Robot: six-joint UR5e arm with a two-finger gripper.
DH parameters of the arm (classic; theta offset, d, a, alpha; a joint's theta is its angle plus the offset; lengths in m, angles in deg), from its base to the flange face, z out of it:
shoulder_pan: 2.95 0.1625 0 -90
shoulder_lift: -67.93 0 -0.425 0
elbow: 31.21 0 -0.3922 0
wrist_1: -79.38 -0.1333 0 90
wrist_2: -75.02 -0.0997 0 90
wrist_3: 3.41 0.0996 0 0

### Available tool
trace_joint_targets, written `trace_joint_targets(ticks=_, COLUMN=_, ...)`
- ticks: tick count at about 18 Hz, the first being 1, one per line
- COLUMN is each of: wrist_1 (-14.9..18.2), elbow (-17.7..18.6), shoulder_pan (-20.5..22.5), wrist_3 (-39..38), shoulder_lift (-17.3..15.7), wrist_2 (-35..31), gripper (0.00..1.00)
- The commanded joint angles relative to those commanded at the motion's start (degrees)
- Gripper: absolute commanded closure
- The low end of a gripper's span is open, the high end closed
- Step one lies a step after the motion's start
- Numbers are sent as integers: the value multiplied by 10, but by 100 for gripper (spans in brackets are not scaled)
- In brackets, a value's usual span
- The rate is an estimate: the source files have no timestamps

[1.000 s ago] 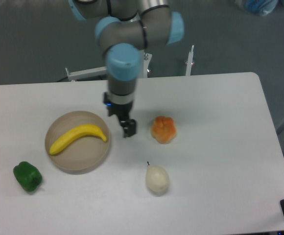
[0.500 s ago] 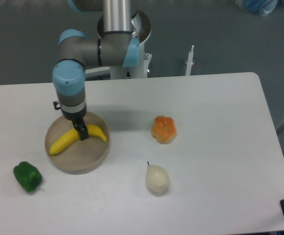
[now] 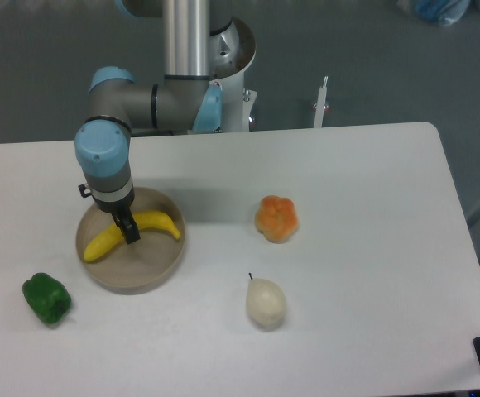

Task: Pick up the banana from the plate
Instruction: 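Lower the gripper and close it around the banana's middle, then lift the banana off the plate and carry it toward the pear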

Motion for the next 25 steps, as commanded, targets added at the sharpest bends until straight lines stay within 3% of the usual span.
trace_joint_targets(ticks=1, wrist_1=0, elbow=-1, shoulder_pan=0, wrist_3=-10, shoulder_lift=-2, wrist_2=0, gripper=67)
trace_joint_targets(ticks=2, wrist_1=0, elbow=-2, shoulder_pan=0, wrist_3=-14, shoulder_lift=-3, wrist_2=0, gripper=80)
trace_joint_targets(ticks=4, wrist_1=0, elbow=-4, shoulder_pan=1, wrist_3=-13, shoulder_lift=-9, wrist_2=0, gripper=97)
trace_joint_targets(ticks=5, wrist_1=0, elbow=-5, shoulder_pan=1, wrist_3=-13, shoulder_lift=-11, wrist_2=0, gripper=100)
trace_joint_targets(ticks=13, wrist_1=11, elbow=-28, shoulder_pan=23, wrist_3=-16, shoulder_lift=-57, wrist_2=3, gripper=100)
trace_joint_targets(ticks=19, wrist_1=15, elbow=-64, shoulder_pan=108, wrist_3=-13, shoulder_lift=-69, wrist_2=-1, gripper=100)
trace_joint_targets(ticks=21, wrist_1=40, elbow=-90, shoulder_pan=135, wrist_3=-7, shoulder_lift=-67, wrist_2=-2, gripper=100)
trace_joint_targets(ticks=23, wrist_1=102, elbow=-134, shoulder_pan=176, wrist_3=-2, shoulder_lift=-61, wrist_2=0, gripper=100)
trace_joint_targets(ticks=25, wrist_1=126, elbow=-162, shoulder_pan=200, wrist_3=16, shoulder_lift=-51, wrist_2=0, gripper=100)
